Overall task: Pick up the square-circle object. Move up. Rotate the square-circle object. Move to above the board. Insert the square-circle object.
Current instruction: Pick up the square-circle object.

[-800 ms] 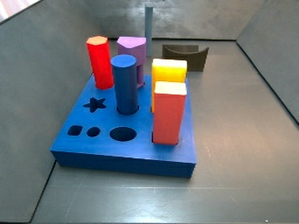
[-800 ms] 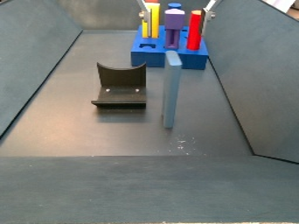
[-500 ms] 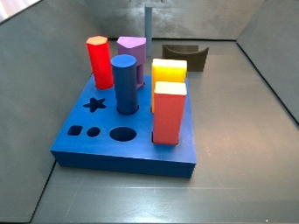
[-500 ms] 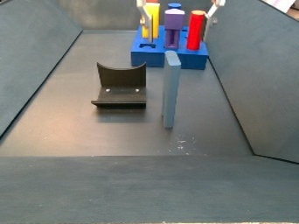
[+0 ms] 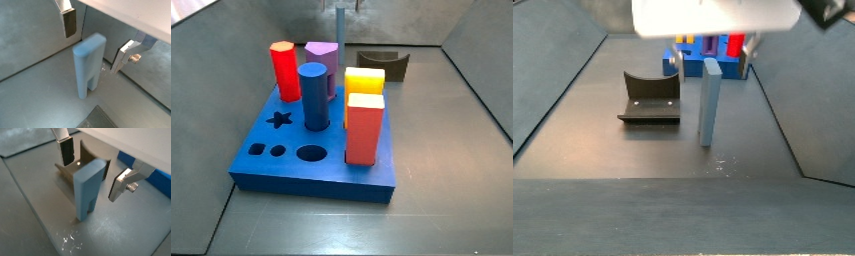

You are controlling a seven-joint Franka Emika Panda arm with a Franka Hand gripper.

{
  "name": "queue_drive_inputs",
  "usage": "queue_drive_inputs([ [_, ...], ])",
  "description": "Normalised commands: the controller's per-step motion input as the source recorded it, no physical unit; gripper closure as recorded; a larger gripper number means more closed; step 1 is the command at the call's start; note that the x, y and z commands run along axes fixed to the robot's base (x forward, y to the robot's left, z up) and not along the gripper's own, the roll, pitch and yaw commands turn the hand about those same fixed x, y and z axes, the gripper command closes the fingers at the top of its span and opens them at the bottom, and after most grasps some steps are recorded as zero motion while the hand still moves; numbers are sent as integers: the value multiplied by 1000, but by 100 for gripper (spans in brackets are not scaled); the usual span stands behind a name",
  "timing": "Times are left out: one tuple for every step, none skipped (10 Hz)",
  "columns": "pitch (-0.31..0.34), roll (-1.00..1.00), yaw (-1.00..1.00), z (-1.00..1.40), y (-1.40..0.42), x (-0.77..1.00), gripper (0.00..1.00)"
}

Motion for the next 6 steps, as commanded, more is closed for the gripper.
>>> queue_drive_inputs([
  [0,-196,43,-469,43,-40,0],
  [0,-176,0,-360,0,-31,0],
  [0,-70,-97,-123,0,-63,0],
  [0,-26,0,0,0,0,0],
  [0,0,0,-11,0,-43,0],
  [0,0,0,0,0,0,0],
])
